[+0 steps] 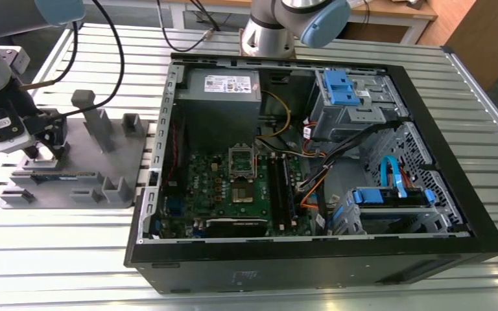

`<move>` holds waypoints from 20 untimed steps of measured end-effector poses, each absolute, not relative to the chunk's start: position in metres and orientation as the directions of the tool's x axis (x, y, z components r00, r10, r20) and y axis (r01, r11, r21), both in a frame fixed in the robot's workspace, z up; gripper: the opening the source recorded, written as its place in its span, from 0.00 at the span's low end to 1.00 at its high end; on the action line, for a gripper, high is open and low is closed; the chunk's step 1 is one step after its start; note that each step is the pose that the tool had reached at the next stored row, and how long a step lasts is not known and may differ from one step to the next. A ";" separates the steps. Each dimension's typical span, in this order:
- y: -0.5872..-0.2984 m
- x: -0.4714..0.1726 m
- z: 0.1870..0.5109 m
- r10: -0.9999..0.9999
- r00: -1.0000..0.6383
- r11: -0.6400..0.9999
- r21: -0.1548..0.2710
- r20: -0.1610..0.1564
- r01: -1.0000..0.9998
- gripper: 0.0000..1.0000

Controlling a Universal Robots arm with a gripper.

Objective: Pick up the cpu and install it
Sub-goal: 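Pick up the cpu and move it towards the insertion slot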

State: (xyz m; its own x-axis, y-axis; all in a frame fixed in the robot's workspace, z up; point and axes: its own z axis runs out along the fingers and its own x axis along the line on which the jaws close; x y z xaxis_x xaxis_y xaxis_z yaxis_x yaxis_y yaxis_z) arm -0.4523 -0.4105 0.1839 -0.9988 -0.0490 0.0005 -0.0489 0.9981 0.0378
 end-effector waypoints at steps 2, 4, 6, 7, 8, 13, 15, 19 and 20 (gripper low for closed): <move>-0.410 -0.452 0.184 -0.049 -0.999 0.998 0.038 0.001 -0.049 0.47; -0.410 -0.452 0.184 -0.049 -0.999 0.998 0.038 0.001 -0.049 0.47; -0.410 -0.452 0.184 -0.049 -0.999 0.998 0.038 0.001 -0.049 0.47; -0.410 -0.452 0.184 -0.049 -0.999 0.998 0.038 0.001 -0.049 0.47; -0.410 -0.452 0.184 -0.049 -0.999 0.998 0.038 0.001 -0.049 0.47; -0.410 -0.452 0.184 -0.049 -0.999 0.998 0.038 0.001 -0.048 0.47; -0.410 -0.452 0.184 -0.049 -0.999 0.998 0.038 0.001 -0.048 0.47; -0.410 -0.452 0.185 -0.048 -0.999 0.998 0.038 0.000 -0.048 0.47; -0.410 -0.452 0.186 -0.048 -0.999 0.998 0.038 0.001 -0.048 0.47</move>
State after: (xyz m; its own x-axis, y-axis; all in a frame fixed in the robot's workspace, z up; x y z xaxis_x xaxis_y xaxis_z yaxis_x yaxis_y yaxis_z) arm -0.4523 -0.4105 0.1861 -0.9988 -0.0485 0.0005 -0.0484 0.9981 0.0379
